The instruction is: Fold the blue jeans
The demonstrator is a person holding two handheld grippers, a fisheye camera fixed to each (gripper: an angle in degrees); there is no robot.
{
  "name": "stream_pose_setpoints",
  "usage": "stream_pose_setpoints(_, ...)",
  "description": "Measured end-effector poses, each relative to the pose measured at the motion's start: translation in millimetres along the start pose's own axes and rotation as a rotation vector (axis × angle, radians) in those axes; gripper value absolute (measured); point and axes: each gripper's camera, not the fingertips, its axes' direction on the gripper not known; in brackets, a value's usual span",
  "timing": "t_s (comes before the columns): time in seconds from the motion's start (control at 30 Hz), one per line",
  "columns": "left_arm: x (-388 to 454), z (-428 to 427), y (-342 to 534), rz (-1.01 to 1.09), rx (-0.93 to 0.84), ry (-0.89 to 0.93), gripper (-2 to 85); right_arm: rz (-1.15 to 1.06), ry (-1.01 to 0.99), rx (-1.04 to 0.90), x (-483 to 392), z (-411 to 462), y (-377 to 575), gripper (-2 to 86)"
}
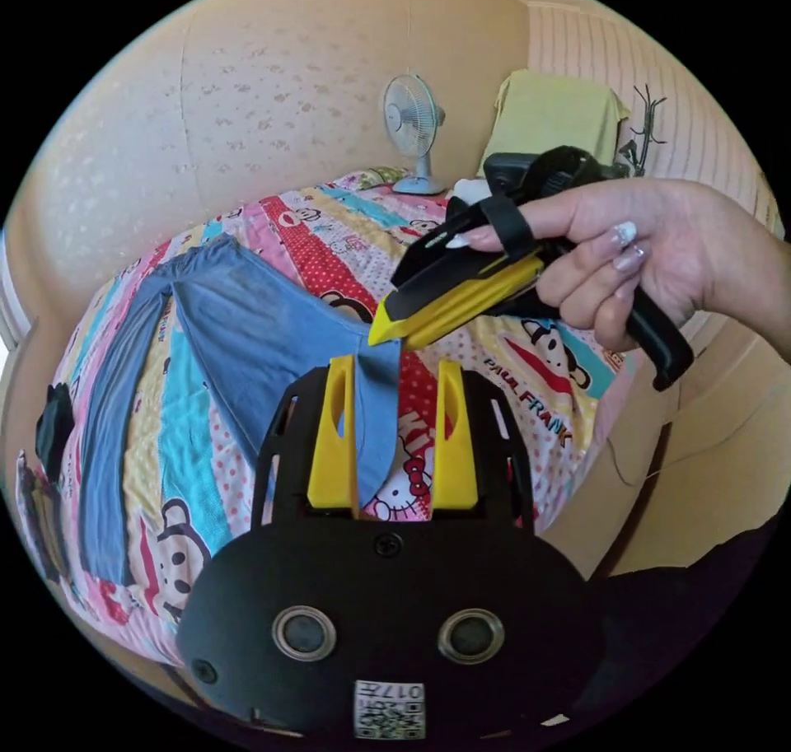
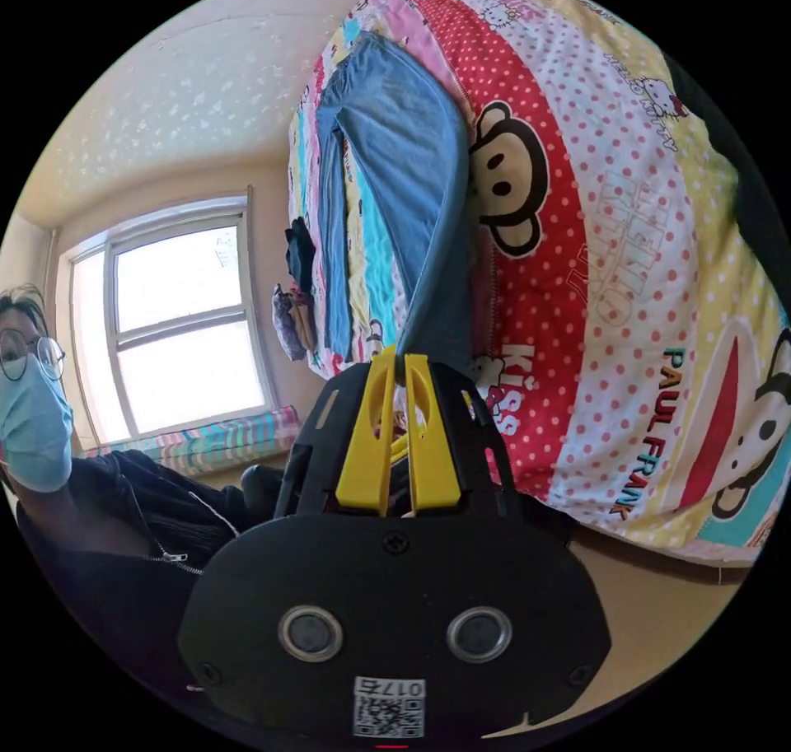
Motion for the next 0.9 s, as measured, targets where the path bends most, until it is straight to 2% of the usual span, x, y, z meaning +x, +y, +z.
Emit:
stream_pose_setpoints(0.1, 4.4, 11.8, 1.1, -0.085, -0.042, -0.015, 11.2, -0.023, -0.005, -0.027, -10.7, 8.2, -5.2, 3.1)
stream_pose_setpoints(0.23, -12.3, 7.5, 6.4, -0.232, 0.003, -0.03, 0.7, -0.074, 0.075, -0.039, -22.8, 14.0, -6.3, 4.1)
stream_pose_setpoints(0.37, -18.4, 9.4, 15.3, -0.222, -0.011, -0.027, -0.5, -0.208, 0.055, -0.111, -36.0, 7.9, -25.9, 7.6)
stream_pose_setpoints(0.43, -26.4, 2.4, 19.0, -0.244, 0.02, 0.001, -0.7, -0.25, 0.087, -0.058, -40.8, -12.7, -47.3, 9.1)
stream_pose_setpoints(0.53, -35.8, -7.4, 17.5, -0.269, 0.049, 0.015, -0.8, -0.314, 0.164, 0.071, -49.5, -50.4, -109.6, 10.8)
stream_pose_setpoints(0.6, -42.1, -15.1, 17.0, -0.288, 0.082, 0.035, -0.8, -0.392, 0.222, 0.15, -59.3, -63.1, -182.9, 11.2)
stream_pose_setpoints(0.73, -63.6, -29.0, 23.5, -0.363, 0.144, 0.132, -0.8, -0.472, 0.303, 0.245, -66.8, -49.4, -309.6, 11.6)
stream_pose_setpoints(0.8, -75.2, -32.8, 30.8, -0.394, 0.167, 0.157, -0.8, -0.418, 0.279, 0.259, -54.5, -27.2, -393.1, 11.9)
stream_pose_setpoints(0.9, -100.0, -33.3, 43.1, -0.447, 0.175, 0.193, -0.8, -0.279, 0.237, 0.288, -21.3, 6.7, -463.4, 12.0)
